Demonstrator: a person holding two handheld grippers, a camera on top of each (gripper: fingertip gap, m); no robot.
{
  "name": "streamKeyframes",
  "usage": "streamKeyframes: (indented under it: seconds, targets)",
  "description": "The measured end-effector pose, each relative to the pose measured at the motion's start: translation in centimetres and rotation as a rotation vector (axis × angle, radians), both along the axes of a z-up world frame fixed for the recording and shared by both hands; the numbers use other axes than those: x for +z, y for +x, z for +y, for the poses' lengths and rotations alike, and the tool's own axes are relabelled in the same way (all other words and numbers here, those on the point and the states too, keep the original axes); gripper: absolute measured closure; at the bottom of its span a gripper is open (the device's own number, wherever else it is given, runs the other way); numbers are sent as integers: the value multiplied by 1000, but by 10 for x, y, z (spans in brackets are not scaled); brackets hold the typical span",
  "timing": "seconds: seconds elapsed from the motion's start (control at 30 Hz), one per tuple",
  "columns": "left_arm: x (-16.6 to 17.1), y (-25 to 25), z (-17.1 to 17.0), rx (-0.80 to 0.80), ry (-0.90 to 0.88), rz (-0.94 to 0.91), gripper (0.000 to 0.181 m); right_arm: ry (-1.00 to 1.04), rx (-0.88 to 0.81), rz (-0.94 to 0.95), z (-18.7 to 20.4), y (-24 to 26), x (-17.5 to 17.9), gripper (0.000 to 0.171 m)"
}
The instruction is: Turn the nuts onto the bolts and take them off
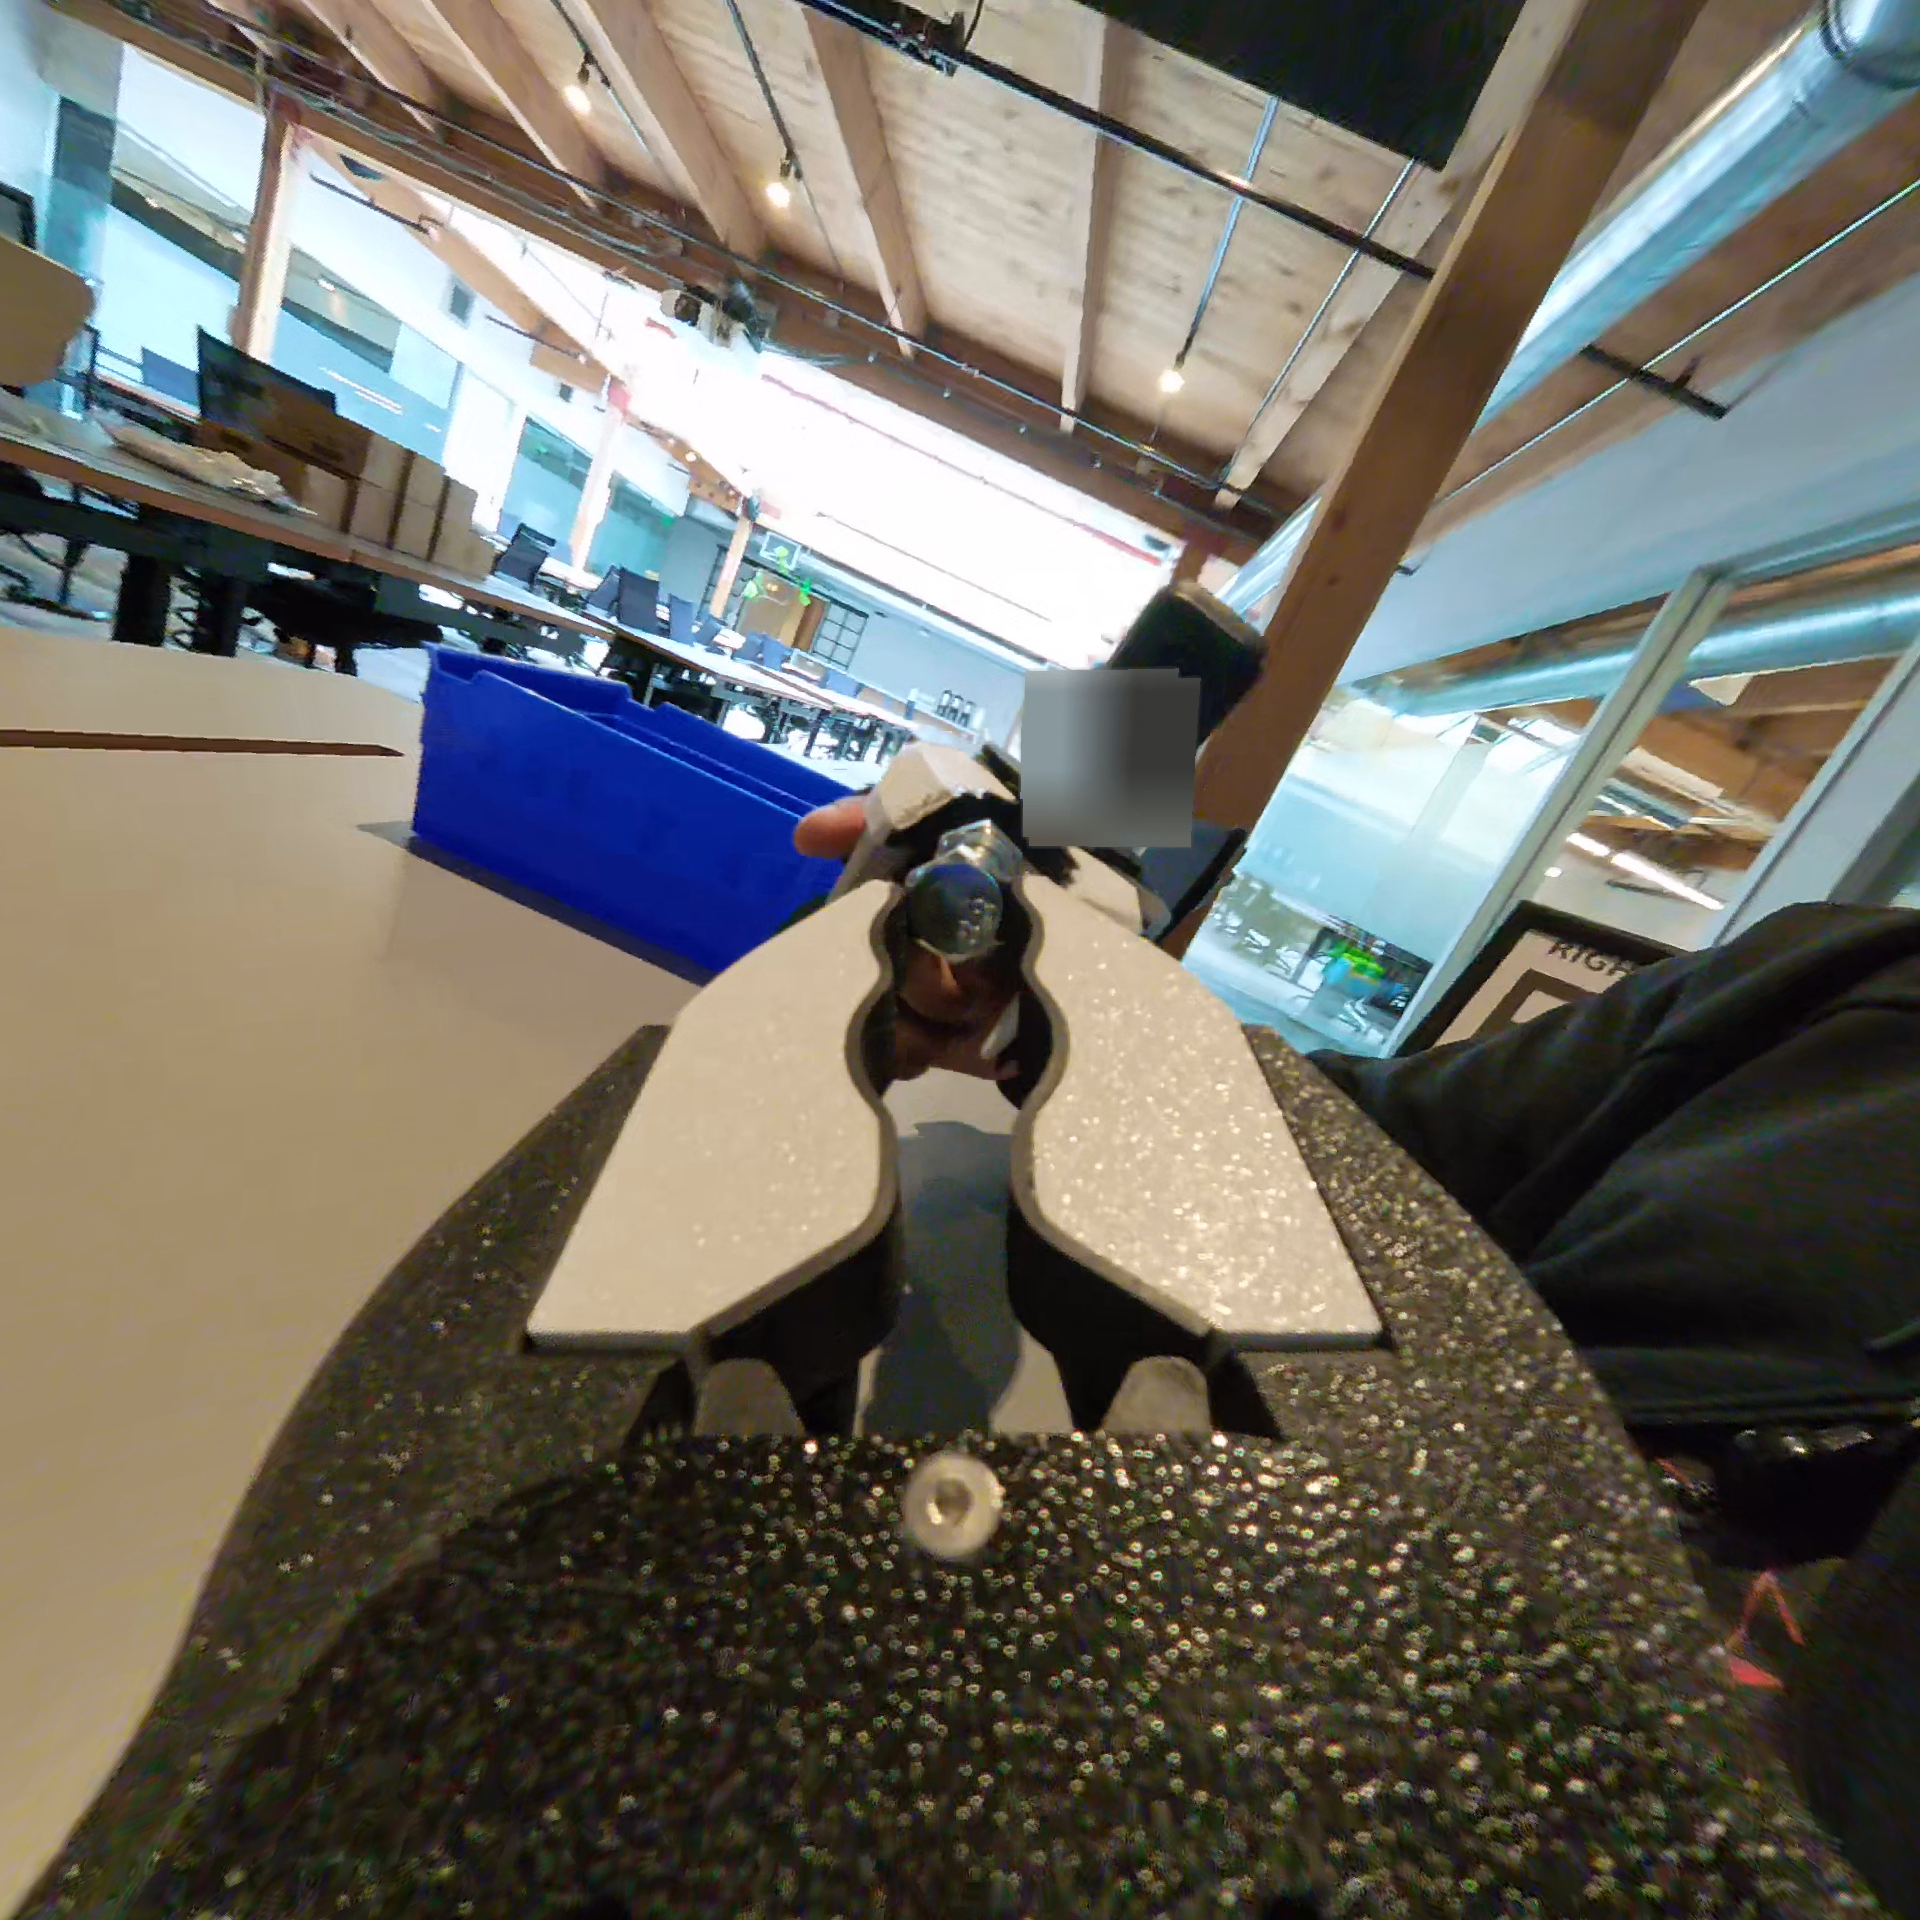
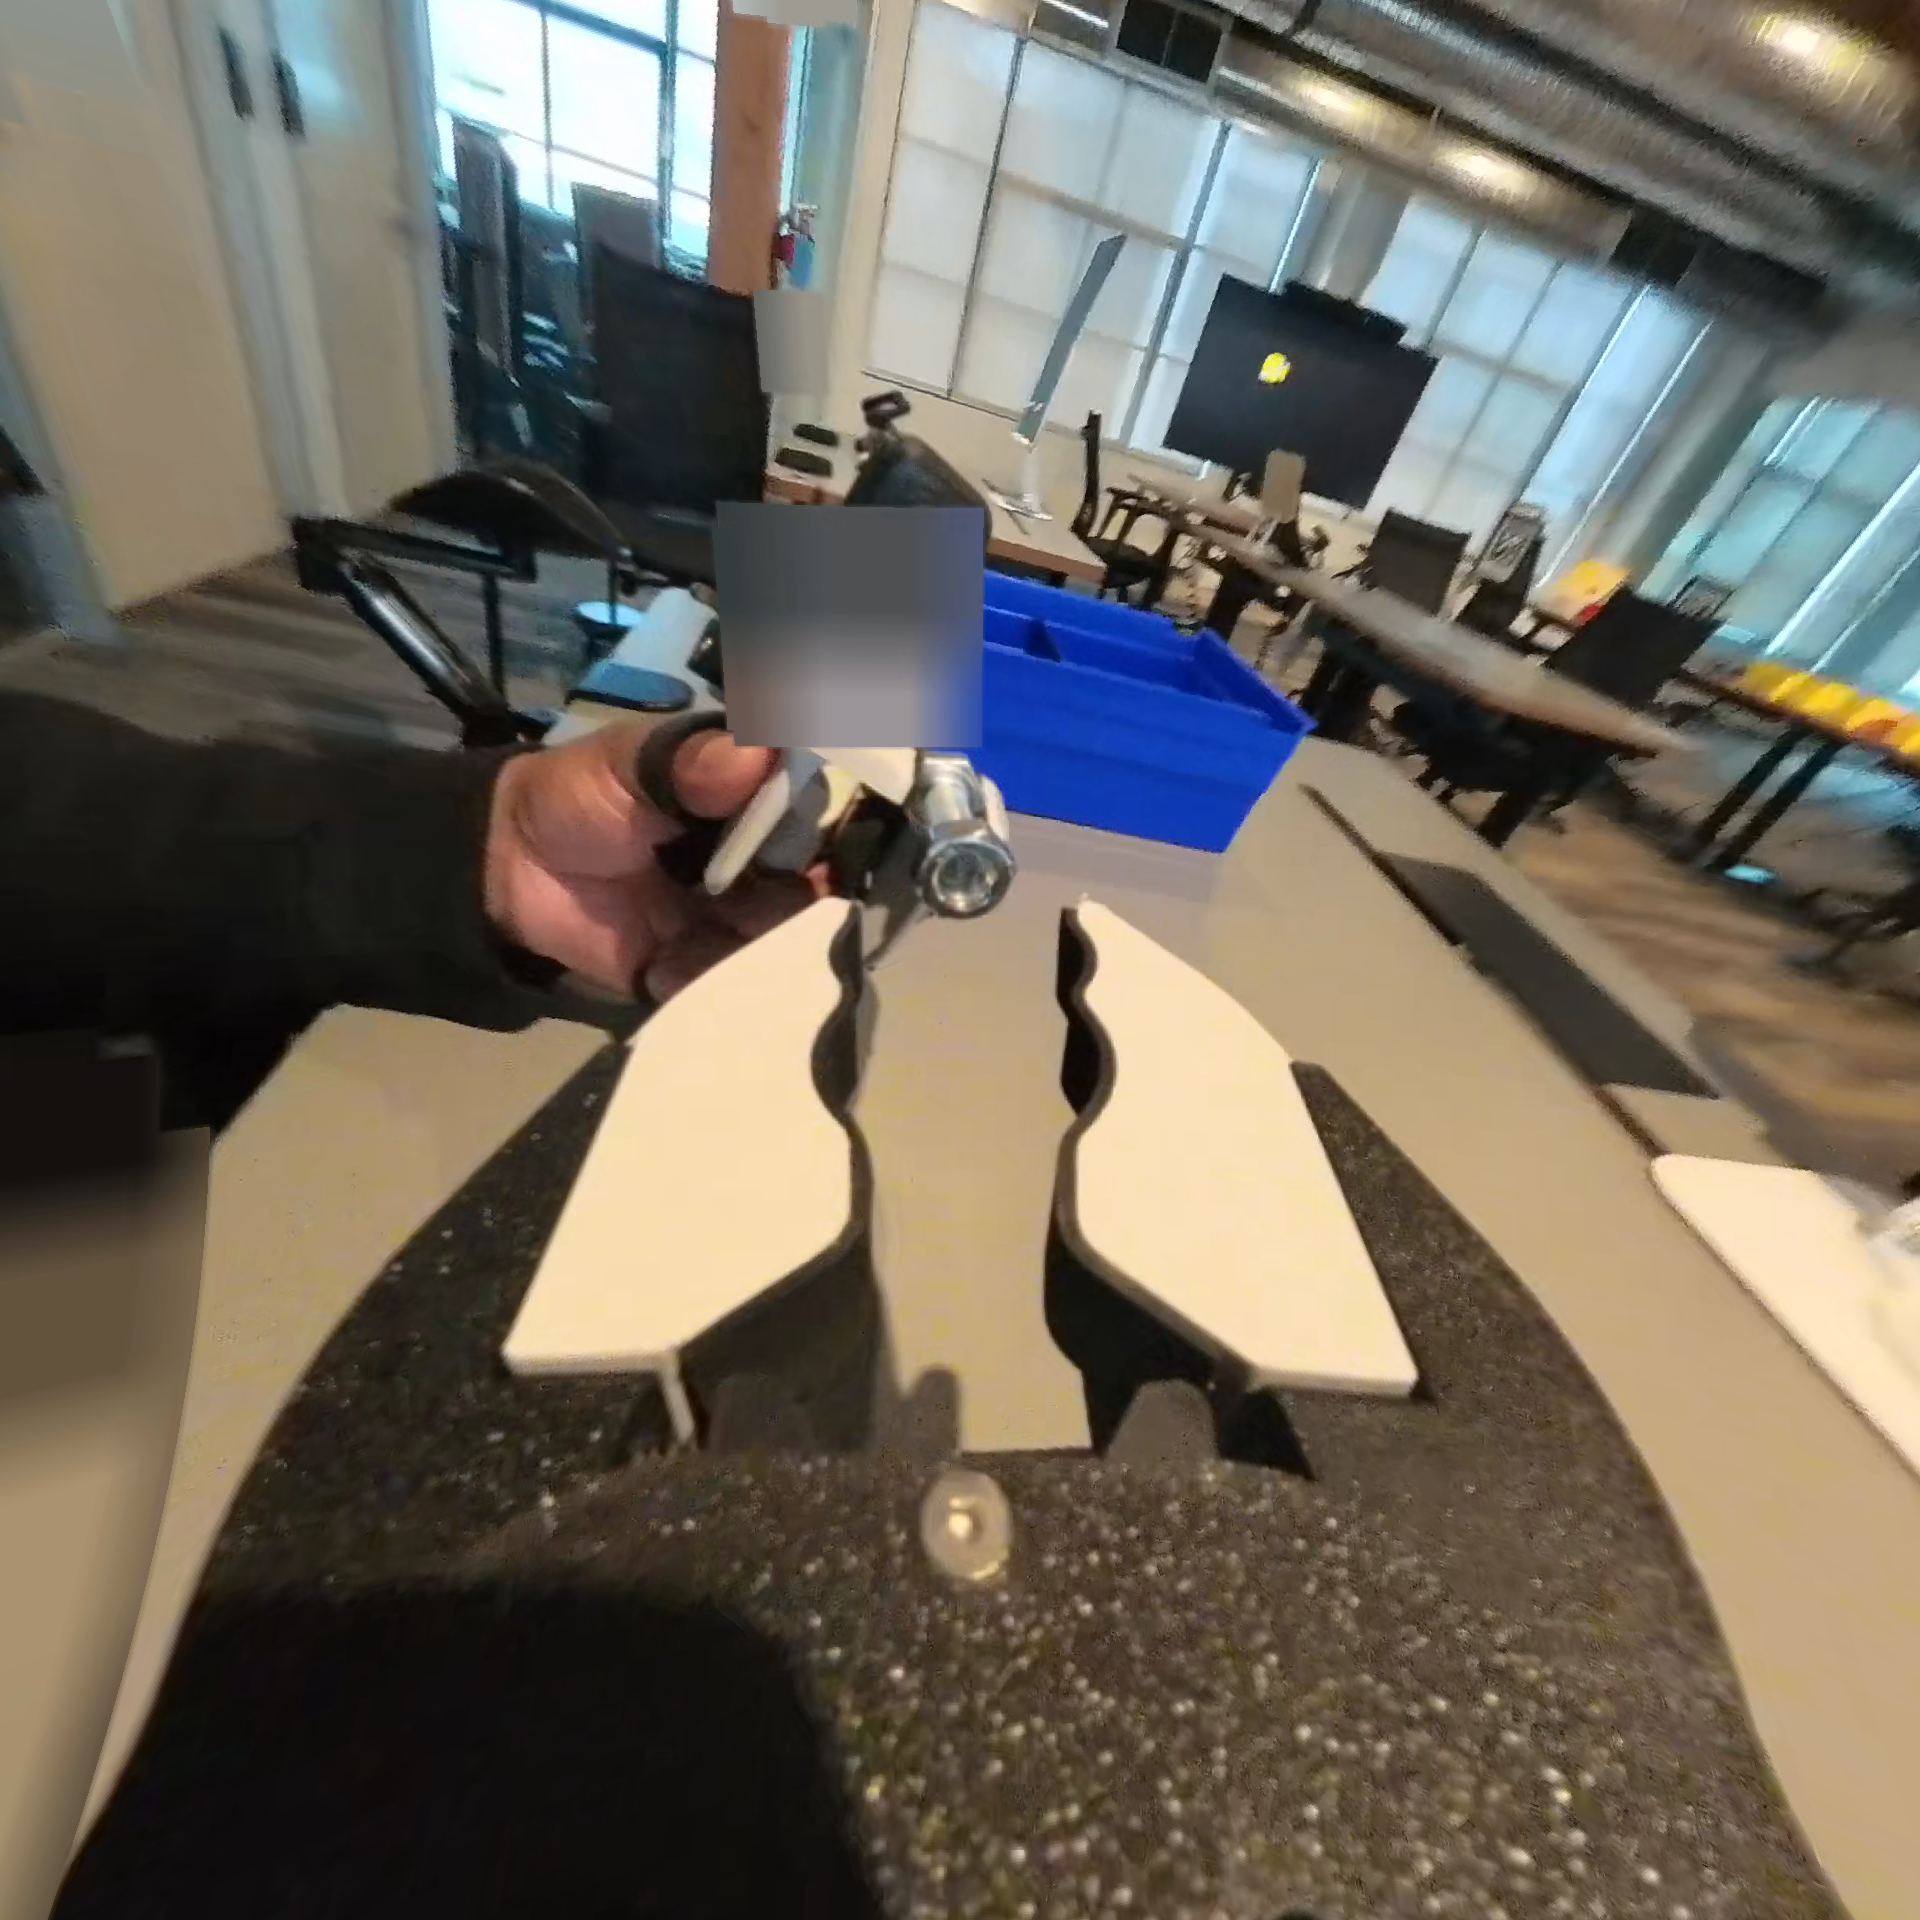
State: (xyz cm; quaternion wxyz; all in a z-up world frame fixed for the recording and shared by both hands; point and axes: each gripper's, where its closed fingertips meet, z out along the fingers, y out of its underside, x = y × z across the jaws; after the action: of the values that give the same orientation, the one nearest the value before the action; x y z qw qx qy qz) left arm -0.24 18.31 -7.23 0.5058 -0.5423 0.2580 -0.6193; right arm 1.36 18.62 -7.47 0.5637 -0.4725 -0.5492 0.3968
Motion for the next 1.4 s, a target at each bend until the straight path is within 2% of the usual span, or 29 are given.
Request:
streamKeyframes:
  seconds: [0.13, 0.23, 0.3, 0.4, 0.57, 0.67, 0.73, 0.83, 0.93, 1.03, 1.3, 1.4]
  targets:
    - [-3, 6, -4, -61, -32, -1, 164, 106, -53, -5, 2, -1, 1, 137]
    - [-7, 8, -3, -81, -65, -3, 164, 165, -43, -20, -3, -1, -2, 152]
    - [-7, 6, -2, -74, -69, -5, 164, 136, -36, -39, -3, -3, -5, 152]
    - [-7, 5, 0, -16, -14, 48, 164, -65, 9, -33, -2, -4, -7, 152]
    - [-6, 9, -1, 100, 142, 180, 164, -641, 230, 83, -3, -1, -3, 152]
    - [-5, 8, 2, 139, 154, 195, 164, -742, 279, 122, -1, 0, -3, 151]
    - [-2, 4, 3, 124, 110, 134, 164, -655, 245, 135, 1, 0, 0, 137]
    - [-2, -3, 7, 80, 15, 35, 164, -372, 122, 100, 6, 3, 2, 129]
    - [0, -5, 4, -7, -54, -49, 164, -55, -9, 52, 8, 6, 4, 130]
    - [-4, -1, 2, -62, -103, -65, 164, 163, -70, 0, 5, 7, 5, 132]
    - [-11, 7, -4, -132, -138, -47, 164, 283, -31, -55, -7, 4, -3, 140]
    - [-12, 8, -6, -126, -133, -42, 164, 284, -12, -82, -12, -1, -9, 153]
